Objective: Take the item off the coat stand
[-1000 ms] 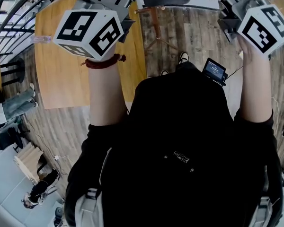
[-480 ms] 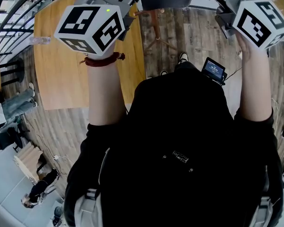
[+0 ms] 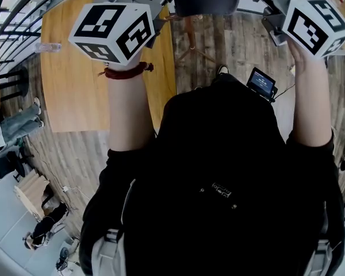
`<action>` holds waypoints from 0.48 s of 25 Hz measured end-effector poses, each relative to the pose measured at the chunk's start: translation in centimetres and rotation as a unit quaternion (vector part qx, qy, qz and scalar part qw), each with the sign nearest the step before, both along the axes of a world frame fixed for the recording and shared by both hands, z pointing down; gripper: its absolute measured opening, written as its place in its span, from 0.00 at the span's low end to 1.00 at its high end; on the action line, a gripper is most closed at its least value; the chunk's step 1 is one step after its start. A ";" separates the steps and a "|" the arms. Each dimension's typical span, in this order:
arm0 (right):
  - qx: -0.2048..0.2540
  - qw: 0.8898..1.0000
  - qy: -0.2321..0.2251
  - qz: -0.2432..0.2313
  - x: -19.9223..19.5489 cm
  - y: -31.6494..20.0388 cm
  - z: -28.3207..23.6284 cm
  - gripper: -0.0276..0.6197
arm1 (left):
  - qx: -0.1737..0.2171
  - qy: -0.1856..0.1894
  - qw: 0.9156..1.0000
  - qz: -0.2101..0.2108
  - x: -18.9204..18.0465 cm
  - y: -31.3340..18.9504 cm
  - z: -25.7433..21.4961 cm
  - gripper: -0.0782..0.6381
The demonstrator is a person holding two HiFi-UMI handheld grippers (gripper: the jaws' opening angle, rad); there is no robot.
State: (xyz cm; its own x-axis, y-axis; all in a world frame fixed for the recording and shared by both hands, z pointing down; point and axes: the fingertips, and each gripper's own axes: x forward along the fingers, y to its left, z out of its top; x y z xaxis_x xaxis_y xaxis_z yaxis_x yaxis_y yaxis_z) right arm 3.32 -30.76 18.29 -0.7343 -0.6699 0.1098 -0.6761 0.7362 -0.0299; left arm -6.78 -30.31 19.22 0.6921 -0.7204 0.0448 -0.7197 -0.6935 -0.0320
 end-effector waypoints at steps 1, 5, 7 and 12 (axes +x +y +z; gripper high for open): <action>-0.002 1.000 -0.002 0.002 0.5 -0.3 0.3 0.41 | -0.001 0.000 1.000 0.000 0.3 -0.1 0.2 0.47; 0.001 1.000 0.001 -0.012 0.4 -2.3 0.0 0.41 | 0.000 -0.001 1.000 -0.002 1.2 -2.1 0.2 0.47; 0.000 1.000 -0.002 -0.013 0.6 -4.2 0.7 0.41 | 0.003 0.001 1.000 -0.003 1.4 -3.6 0.7 0.47; -0.009 1.000 -0.010 -0.028 0.5 -7.2 0.5 0.41 | 0.004 -0.005 1.000 -0.001 2.2 -6.4 0.5 0.47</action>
State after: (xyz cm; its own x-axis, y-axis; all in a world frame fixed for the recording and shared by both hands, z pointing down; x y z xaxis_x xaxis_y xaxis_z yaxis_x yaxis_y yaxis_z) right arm 3.82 -37.97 18.84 -0.7724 -0.6262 0.1064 -0.6334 0.7717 -0.0568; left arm -4.58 -36.71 19.76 0.6901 -0.7222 0.0458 -0.7208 -0.6917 -0.0454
